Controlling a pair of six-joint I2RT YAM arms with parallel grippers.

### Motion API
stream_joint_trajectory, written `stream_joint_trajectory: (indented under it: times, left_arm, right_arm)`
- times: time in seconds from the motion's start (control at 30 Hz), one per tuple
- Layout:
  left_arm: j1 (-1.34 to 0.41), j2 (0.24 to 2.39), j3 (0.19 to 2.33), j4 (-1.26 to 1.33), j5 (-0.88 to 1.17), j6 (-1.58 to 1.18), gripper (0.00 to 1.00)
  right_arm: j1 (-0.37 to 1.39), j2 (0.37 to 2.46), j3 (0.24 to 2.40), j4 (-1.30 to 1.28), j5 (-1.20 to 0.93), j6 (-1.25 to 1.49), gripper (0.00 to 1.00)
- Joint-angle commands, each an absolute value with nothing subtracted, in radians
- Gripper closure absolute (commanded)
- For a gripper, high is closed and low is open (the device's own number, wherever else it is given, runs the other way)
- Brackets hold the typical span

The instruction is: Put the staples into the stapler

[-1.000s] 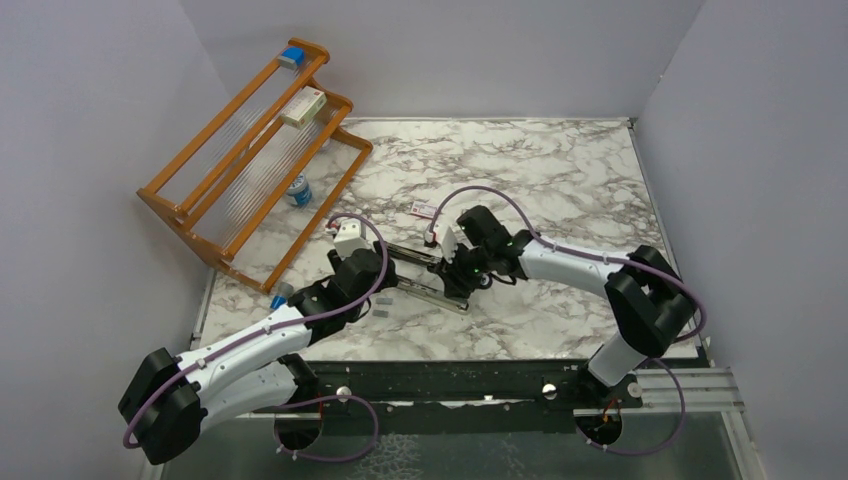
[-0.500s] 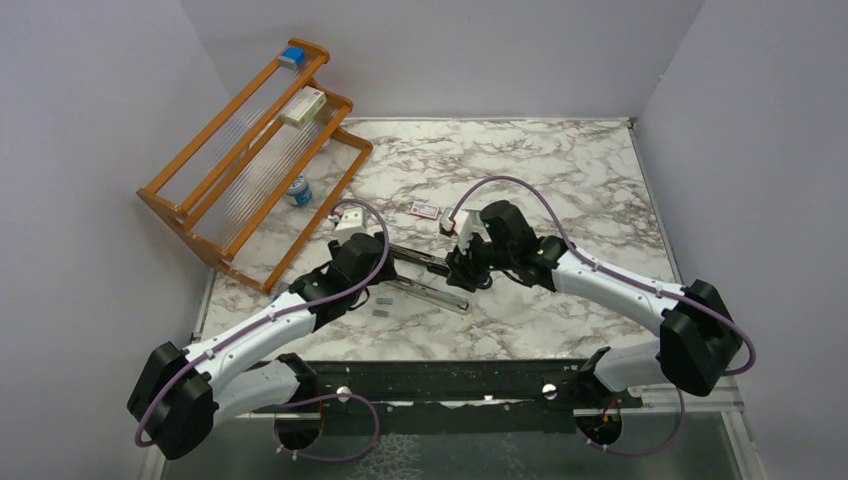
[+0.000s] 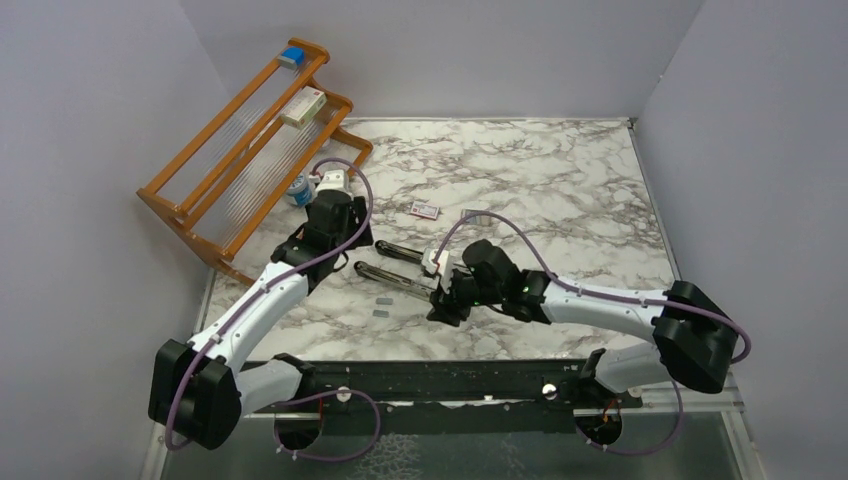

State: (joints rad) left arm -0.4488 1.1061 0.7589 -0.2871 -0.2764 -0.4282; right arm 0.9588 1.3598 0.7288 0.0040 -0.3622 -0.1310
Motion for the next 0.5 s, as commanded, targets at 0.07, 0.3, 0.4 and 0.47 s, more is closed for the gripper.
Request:
stream_joint_trajectory:
  times: [0.07,0.3,0.4,0.47]
  left_arm:
    - [-0.398,1.138,0.832,-0.241,-0.241,-0.182,0.29]
    - [-0.387,1.114,0.804,-0.225,-0.267,-0.162,0.29]
    - [-0.383,1.106,0.802,-0.226,-0.281,-0.151,0.29]
    - [-0.379,1.106,0.805,-0.232,-0.288,-0.150,0.29]
  right_arm:
    - [1.017,1.447,0.670,0.321,-0.377,-0.152,0.54]
    - [1.022,1.569,0.652,0.490,-0.400,-0.176,0.54]
    - [1.024,1.624,0.668,0.524,-0.417,-0.189,0.54]
    - [1.025,1.662,0.671,0.552,-0.427,-0.196,0.54]
